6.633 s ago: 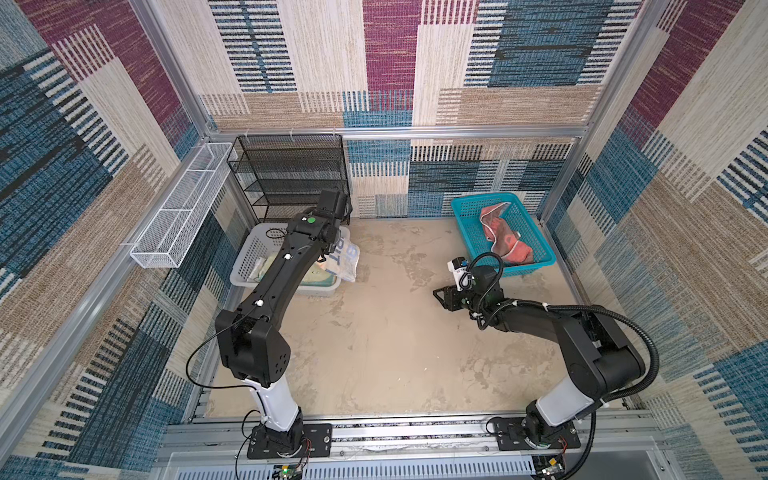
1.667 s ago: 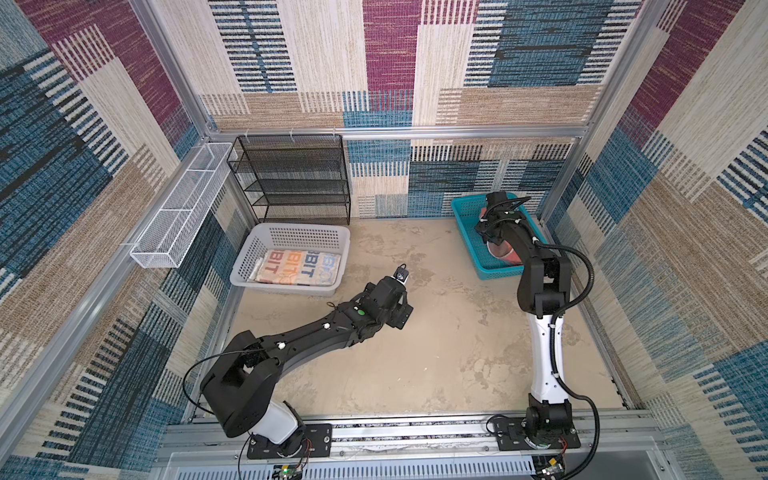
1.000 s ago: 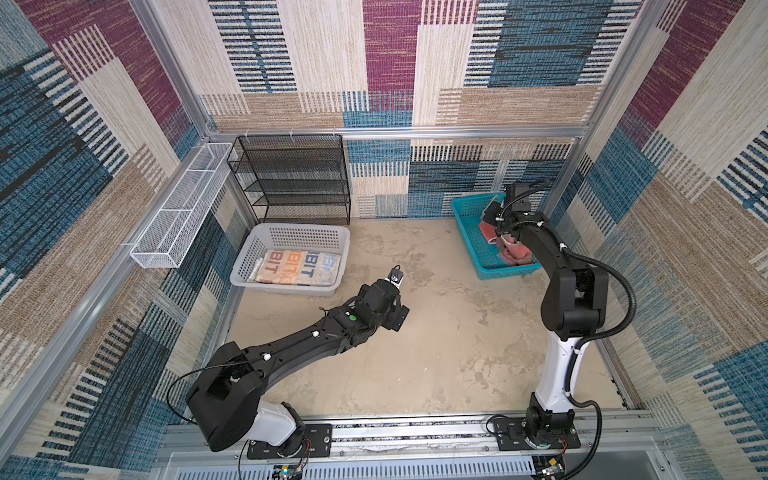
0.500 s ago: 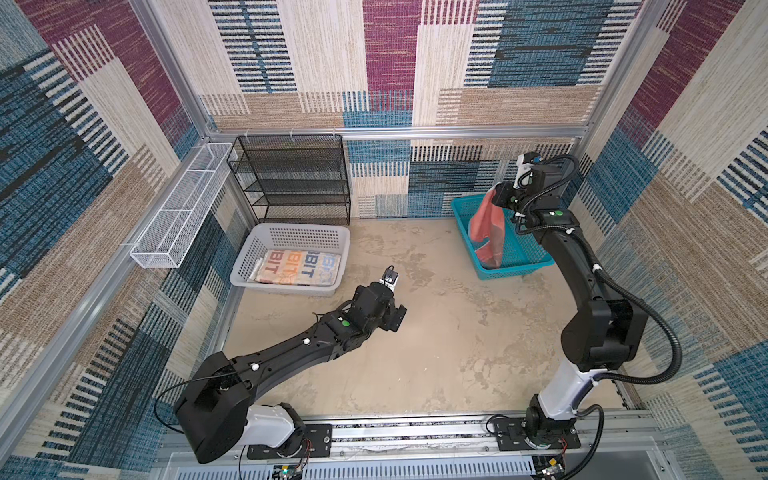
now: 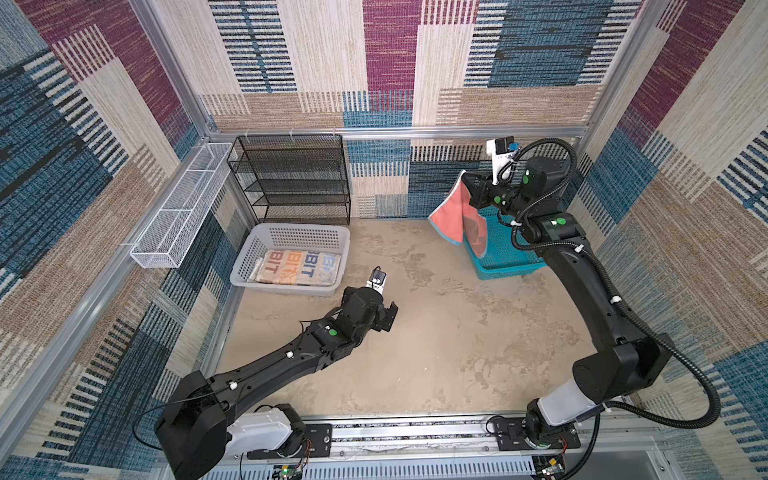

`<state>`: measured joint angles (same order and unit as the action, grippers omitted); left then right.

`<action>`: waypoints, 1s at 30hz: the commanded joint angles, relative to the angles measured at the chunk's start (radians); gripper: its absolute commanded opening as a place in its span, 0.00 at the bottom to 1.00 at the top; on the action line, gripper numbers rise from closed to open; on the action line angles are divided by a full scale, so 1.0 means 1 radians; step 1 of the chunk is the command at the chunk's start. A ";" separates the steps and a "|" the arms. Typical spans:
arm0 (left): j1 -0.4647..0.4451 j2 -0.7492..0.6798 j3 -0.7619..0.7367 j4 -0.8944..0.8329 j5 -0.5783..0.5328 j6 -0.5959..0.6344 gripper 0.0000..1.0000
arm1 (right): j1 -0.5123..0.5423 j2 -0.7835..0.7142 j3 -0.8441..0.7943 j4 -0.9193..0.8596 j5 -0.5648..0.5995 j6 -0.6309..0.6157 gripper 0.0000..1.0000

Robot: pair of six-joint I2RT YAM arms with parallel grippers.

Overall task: Fold and stack the towels
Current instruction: 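Lift the brown-coral towel out of the teal basket with the right gripper, then lower the towel onto the table between the grippers with the right gripper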

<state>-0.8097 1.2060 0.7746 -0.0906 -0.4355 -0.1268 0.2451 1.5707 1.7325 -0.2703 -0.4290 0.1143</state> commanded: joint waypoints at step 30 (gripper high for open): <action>0.009 0.058 -0.047 0.081 -0.008 0.009 0.99 | 0.144 -0.043 -0.968 0.341 0.297 0.164 0.24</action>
<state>-0.8024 1.2530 0.7338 -0.0666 -0.4633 -0.1268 0.3885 1.5547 0.7757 0.0238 -0.2070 0.2852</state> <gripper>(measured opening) 0.989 0.213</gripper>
